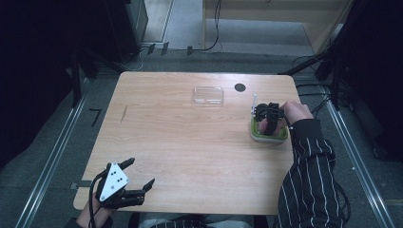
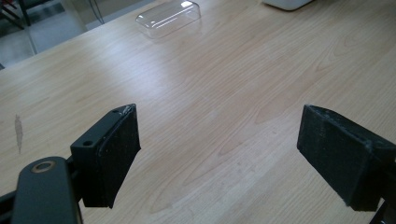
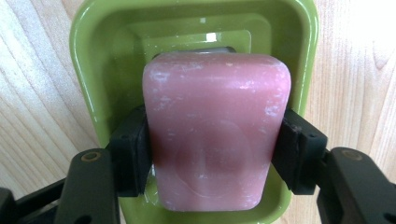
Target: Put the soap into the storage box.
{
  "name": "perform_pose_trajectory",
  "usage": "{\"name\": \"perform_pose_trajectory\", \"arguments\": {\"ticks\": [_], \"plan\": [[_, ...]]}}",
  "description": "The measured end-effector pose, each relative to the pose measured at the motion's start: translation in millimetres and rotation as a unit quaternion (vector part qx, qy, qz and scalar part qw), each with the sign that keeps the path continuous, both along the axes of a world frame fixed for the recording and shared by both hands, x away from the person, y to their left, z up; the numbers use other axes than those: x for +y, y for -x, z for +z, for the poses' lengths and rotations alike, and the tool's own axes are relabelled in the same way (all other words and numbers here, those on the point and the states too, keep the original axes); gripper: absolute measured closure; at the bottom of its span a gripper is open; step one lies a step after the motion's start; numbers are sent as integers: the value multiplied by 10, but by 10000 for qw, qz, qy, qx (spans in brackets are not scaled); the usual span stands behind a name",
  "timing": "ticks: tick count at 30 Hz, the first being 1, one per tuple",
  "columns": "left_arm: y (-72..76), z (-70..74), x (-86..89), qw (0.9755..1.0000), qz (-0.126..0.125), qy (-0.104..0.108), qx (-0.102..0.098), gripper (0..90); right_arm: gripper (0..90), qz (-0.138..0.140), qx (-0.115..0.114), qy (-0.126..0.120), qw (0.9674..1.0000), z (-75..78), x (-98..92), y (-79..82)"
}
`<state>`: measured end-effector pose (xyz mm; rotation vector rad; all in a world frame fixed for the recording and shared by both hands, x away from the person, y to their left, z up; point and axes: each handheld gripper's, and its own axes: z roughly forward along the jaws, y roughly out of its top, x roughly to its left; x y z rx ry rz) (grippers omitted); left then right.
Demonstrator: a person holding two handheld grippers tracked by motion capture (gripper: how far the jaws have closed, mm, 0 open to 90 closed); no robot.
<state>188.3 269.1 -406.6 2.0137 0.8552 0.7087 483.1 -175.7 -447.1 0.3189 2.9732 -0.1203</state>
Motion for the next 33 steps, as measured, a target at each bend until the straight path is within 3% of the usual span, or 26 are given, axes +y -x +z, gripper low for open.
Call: {"name": "perform_pose_trajectory", "arguments": {"ticks": [10, 19, 26, 29, 33], "plan": [[3, 2, -17, 10000, -45, -66, 10, 140, 298, -144, -175, -198, 9995, 119, -30, 23], [0, 8, -33, 10000, -74, -53, 1, 140, 190, -679, -19, -358, 9970, 176, -41, 42], [-22, 10, -57, 9999, -123, -39, -7, 140, 135, -1373, 110, -482, 9893, 233, -95, 72], [-35, 12, -72, 9999, -134, -32, -7, 140, 105, -1652, 156, -595, 9843, 265, -112, 100], [-62, 11, -92, 9998, -208, -21, -26, 140, 88, -2099, 129, -770, 9746, 311, -104, 155]]}}
